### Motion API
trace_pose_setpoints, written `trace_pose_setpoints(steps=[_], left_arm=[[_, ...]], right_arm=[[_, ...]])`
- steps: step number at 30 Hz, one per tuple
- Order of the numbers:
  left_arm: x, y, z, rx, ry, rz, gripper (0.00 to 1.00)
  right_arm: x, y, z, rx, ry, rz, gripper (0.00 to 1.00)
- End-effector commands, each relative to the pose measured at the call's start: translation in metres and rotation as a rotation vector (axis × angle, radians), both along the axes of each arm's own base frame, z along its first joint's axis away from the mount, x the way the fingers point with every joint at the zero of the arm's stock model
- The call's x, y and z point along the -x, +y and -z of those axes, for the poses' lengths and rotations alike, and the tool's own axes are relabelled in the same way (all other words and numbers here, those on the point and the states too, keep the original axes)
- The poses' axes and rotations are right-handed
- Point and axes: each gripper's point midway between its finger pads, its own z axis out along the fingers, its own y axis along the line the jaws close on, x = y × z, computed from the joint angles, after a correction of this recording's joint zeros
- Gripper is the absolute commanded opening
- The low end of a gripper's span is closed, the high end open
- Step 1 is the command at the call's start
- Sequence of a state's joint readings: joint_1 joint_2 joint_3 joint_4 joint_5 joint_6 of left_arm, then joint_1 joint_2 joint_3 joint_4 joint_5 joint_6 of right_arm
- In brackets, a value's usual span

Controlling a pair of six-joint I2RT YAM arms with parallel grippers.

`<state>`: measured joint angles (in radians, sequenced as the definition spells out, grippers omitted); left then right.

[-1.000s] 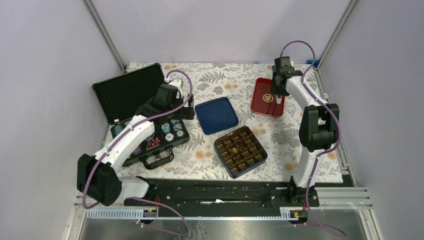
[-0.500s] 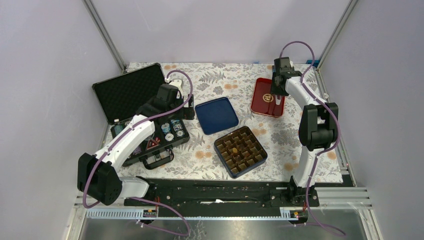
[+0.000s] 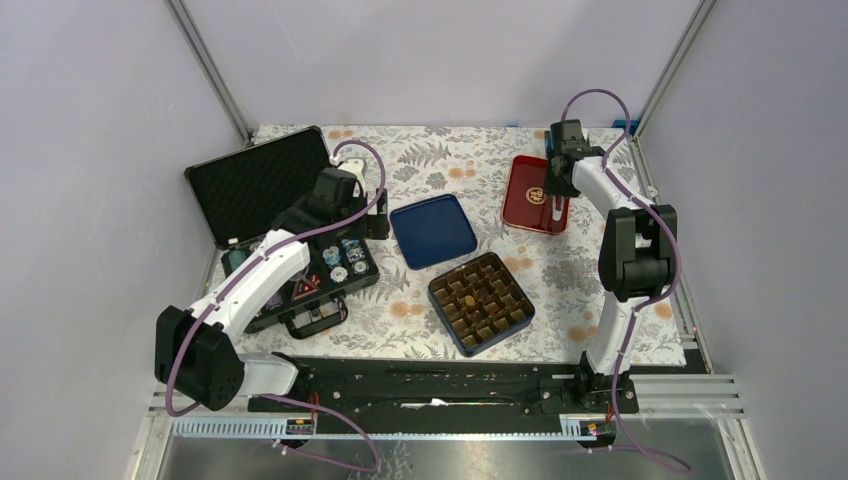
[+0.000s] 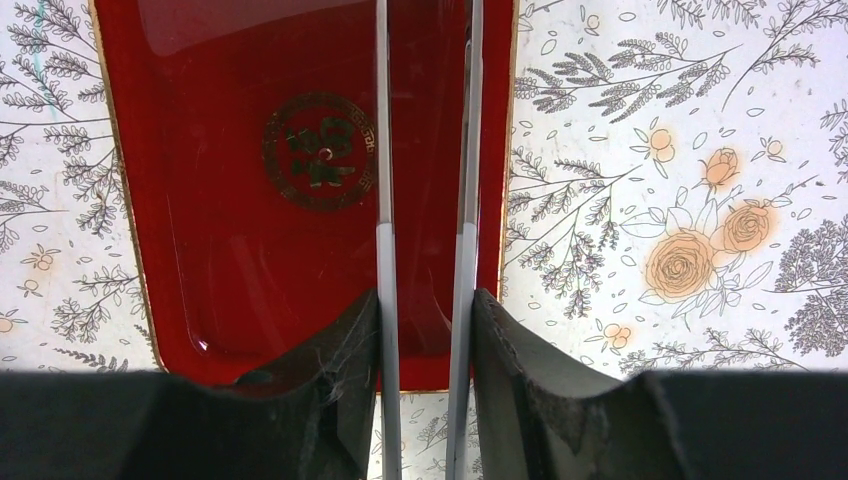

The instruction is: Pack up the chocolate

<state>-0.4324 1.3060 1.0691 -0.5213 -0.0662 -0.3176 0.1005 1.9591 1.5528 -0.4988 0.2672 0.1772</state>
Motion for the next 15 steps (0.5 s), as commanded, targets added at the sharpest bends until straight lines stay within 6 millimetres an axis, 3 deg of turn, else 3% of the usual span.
trace_pose_setpoints(steps=[1, 15], left_arm=[[-0.008, 0.002, -0.009, 0.001, -0.051, -0.011, 0.99], [-0.006, 0.001, -0.011, 0.008, -0.055, -0.002, 0.99]], right_arm=[[-0.007, 0.003, -0.027, -0.036, -0.087, -0.001, 0.31], [0.017, 0.013, -0.043, -0.106, -0.100, -0.019, 0.30]])
